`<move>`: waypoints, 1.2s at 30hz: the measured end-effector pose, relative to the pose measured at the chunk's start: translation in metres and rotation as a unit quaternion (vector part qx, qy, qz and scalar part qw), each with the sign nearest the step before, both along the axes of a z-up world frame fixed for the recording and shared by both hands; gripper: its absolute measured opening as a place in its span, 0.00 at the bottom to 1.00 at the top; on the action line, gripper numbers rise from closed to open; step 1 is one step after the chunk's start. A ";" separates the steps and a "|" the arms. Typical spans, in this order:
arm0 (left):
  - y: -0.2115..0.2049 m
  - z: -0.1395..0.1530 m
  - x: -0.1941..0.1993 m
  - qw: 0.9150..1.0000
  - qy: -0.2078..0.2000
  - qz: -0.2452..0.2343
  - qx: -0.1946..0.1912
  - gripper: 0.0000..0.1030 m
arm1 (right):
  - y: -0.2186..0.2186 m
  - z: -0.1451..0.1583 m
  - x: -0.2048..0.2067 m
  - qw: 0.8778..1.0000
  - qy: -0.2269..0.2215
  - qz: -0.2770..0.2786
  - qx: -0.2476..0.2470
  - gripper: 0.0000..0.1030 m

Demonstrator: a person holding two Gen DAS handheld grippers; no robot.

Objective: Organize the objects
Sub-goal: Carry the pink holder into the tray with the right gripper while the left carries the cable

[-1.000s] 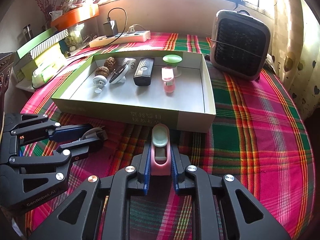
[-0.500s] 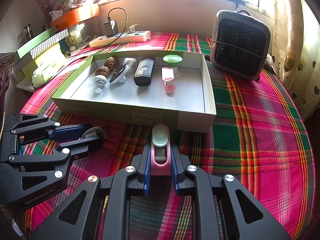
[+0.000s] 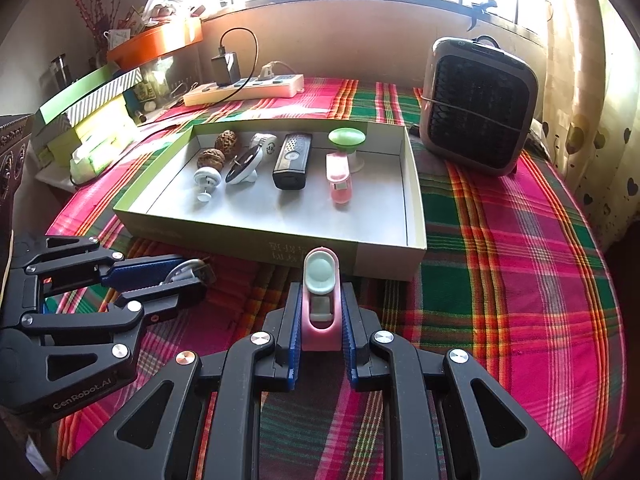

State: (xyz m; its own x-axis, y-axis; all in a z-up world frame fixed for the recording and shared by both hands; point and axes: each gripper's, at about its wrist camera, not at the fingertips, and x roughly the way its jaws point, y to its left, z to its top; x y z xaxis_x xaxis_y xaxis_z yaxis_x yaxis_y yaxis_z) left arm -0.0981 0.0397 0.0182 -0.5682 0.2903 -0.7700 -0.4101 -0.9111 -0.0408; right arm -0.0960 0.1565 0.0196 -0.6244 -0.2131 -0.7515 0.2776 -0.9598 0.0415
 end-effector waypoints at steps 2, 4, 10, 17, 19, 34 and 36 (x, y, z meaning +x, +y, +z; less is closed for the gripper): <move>-0.001 0.003 0.000 1.000 0.003 0.000 0.001 0.17 | 0.000 0.002 0.000 1.000 0.002 0.000 -0.001 0.18; -0.001 0.005 0.000 1.000 0.005 0.001 0.002 0.17 | 0.000 0.004 0.000 1.000 0.004 0.000 -0.001 0.18; -0.003 0.012 0.000 1.000 0.013 0.006 0.006 0.17 | -0.001 0.010 0.000 1.000 0.011 0.002 -0.004 0.18; -0.009 0.025 -0.007 0.999 0.024 0.017 0.023 0.17 | 0.000 0.021 -0.005 1.000 0.020 0.002 -0.012 0.18; -0.009 0.027 -0.010 0.999 0.028 0.018 0.022 0.17 | 0.001 0.024 -0.007 1.000 0.023 0.001 -0.012 0.18; -0.012 0.031 -0.047 0.998 0.027 0.033 0.042 0.17 | 0.004 0.033 -0.043 0.999 0.032 -0.013 -0.007 0.18; -0.011 0.030 -0.052 0.998 0.025 0.037 0.040 0.17 | 0.005 0.031 -0.052 0.999 0.028 -0.016 -0.007 0.18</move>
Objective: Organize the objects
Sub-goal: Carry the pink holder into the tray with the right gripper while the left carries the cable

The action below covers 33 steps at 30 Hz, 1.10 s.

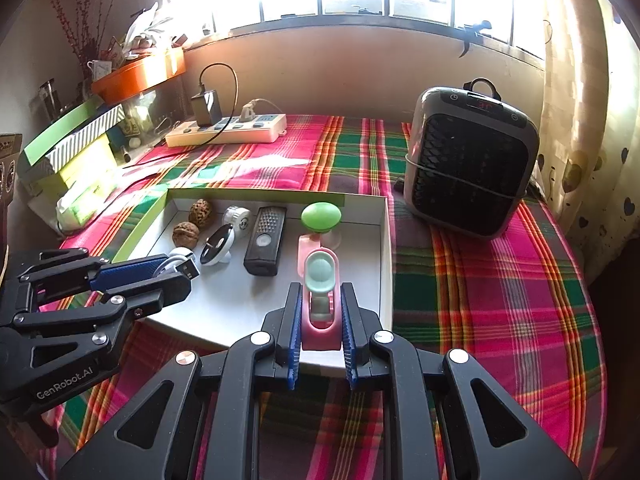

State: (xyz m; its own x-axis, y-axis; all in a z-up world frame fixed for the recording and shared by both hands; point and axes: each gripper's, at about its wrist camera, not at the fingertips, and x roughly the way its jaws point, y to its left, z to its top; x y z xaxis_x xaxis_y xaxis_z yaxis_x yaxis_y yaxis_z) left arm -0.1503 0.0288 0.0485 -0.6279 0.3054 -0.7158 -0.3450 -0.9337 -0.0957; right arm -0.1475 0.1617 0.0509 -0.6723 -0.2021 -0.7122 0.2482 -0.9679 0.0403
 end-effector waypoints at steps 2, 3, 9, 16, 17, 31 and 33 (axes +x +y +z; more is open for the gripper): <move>0.003 -0.002 -0.005 1.000 0.000 -0.001 -0.005 0.17 | 0.001 -0.002 -0.007 1.000 -0.003 -0.004 0.003 0.18; 0.004 -0.004 -0.008 1.000 -0.004 -0.001 -0.003 0.17 | 0.002 -0.003 -0.011 1.000 -0.003 -0.006 0.004 0.18; 0.008 -0.011 -0.021 1.000 -0.015 0.004 -0.008 0.17 | 0.003 -0.013 -0.031 1.000 -0.019 -0.014 0.011 0.18; 0.010 -0.020 -0.033 0.999 -0.028 0.010 -0.015 0.17 | 0.004 -0.024 -0.041 0.999 -0.031 -0.015 0.013 0.18; 0.010 -0.021 -0.033 0.999 -0.029 0.010 -0.016 0.17 | 0.004 -0.025 -0.043 0.999 -0.032 -0.014 0.013 0.18; 0.012 -0.032 -0.041 0.998 -0.046 0.017 -0.025 0.17 | 0.000 -0.030 -0.051 0.999 -0.037 -0.003 0.018 0.18; 0.013 -0.033 -0.041 0.998 -0.048 0.016 -0.025 0.17 | -0.001 -0.030 -0.051 0.999 -0.038 -0.003 0.017 0.18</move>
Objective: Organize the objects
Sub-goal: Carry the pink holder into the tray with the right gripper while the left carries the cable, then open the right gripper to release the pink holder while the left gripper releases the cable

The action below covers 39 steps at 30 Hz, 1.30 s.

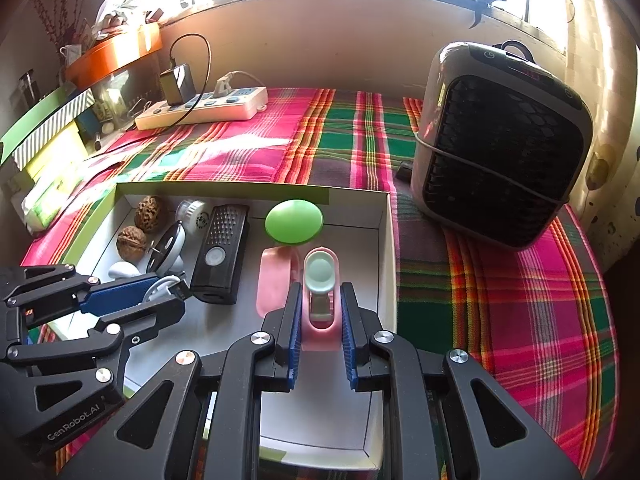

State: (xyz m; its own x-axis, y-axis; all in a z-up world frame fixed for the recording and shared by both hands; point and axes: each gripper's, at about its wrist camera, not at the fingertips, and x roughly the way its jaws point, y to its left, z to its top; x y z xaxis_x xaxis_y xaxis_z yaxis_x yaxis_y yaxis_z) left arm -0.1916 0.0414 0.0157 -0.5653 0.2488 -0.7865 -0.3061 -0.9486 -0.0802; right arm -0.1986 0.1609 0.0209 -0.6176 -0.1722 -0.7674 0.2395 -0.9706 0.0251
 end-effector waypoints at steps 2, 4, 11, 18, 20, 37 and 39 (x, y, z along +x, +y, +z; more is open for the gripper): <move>0.000 -0.001 -0.001 1.000 -0.003 0.001 -0.001 0.17 | -0.001 -0.001 -0.001 1.000 -0.001 0.001 0.000 0.18; 0.000 -0.002 -0.001 1.000 -0.005 0.004 0.001 0.17 | -0.002 -0.001 -0.001 1.000 -0.002 0.002 0.000 0.18; -0.001 -0.004 -0.002 1.000 -0.009 0.009 0.003 0.18 | -0.003 -0.001 -0.001 1.000 -0.002 0.002 -0.002 0.18; -0.002 -0.004 -0.002 1.000 -0.010 0.013 0.003 0.19 | -0.003 -0.001 0.000 1.000 -0.002 -0.001 -0.004 0.18; -0.003 -0.004 -0.002 1.000 -0.011 0.014 0.001 0.20 | -0.003 -0.001 0.000 1.000 -0.003 -0.003 -0.005 0.18; -0.003 0.007 0.015 0.999 0.010 0.050 -0.014 0.26 | 0.001 0.004 0.014 1.000 0.002 -0.019 -0.018 0.28; -0.001 0.010 0.021 0.998 0.023 0.055 -0.025 0.26 | 0.002 0.006 0.019 0.999 0.004 -0.020 -0.025 0.29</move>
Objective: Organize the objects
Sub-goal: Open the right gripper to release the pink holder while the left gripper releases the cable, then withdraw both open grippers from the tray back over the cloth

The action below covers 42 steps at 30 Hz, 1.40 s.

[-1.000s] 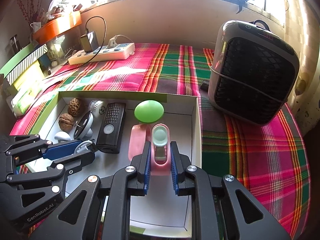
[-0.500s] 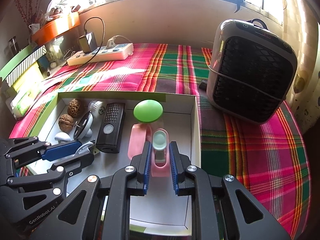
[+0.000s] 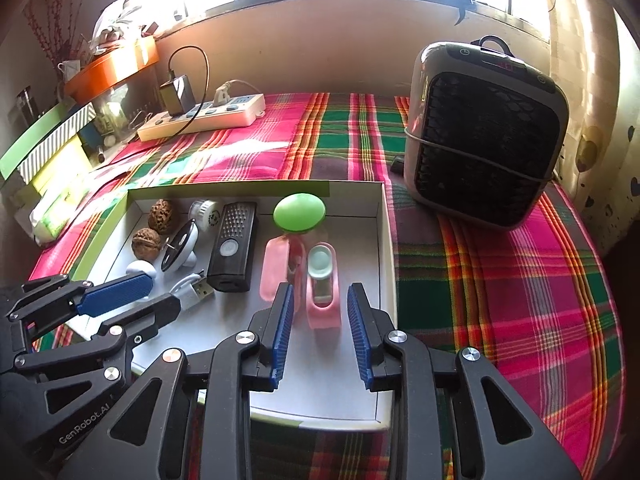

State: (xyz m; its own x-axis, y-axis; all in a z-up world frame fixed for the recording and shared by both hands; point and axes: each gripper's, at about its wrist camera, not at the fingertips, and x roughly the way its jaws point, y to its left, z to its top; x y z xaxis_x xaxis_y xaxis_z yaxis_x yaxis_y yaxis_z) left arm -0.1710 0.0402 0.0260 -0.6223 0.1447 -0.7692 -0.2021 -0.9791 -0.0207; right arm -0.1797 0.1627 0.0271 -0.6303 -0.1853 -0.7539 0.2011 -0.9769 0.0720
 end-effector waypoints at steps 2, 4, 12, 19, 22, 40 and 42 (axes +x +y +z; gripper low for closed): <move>-0.001 0.003 0.004 1.000 0.000 0.005 0.006 0.27 | 0.001 0.003 0.005 1.000 0.004 -0.001 -0.005 0.32; -0.003 0.005 0.009 1.000 0.005 0.014 0.008 0.27 | 0.000 0.007 0.012 1.000 0.010 -0.001 -0.008 0.35; -0.004 0.017 0.039 0.999 0.030 0.033 0.003 0.28 | 0.000 0.020 0.042 0.999 0.031 -0.002 -0.018 0.35; -0.012 0.017 0.067 0.998 0.035 0.051 0.008 0.28 | -0.004 0.022 0.070 0.999 0.034 0.003 -0.010 0.35; -0.018 0.010 0.079 0.997 0.030 0.063 0.009 0.28 | -0.007 0.016 0.080 1.000 0.029 0.006 0.003 0.35; -0.033 -0.024 0.102 0.994 0.000 0.107 0.004 0.28 | -0.009 -0.019 0.106 1.000 -0.015 0.000 0.026 0.35; -0.031 -0.024 0.102 0.994 -0.001 0.107 -0.002 0.28 | -0.009 -0.019 0.107 0.999 -0.013 -0.002 0.029 0.35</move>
State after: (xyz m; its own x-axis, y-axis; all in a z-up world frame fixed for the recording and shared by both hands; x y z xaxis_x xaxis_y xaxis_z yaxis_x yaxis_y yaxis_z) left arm -0.0689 0.0089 0.0021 -0.6377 0.0065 -0.7702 0.0106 -0.9998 -0.0173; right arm -0.0726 0.1538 0.0077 -0.6106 -0.1378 -0.7798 0.1958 -0.9804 0.0199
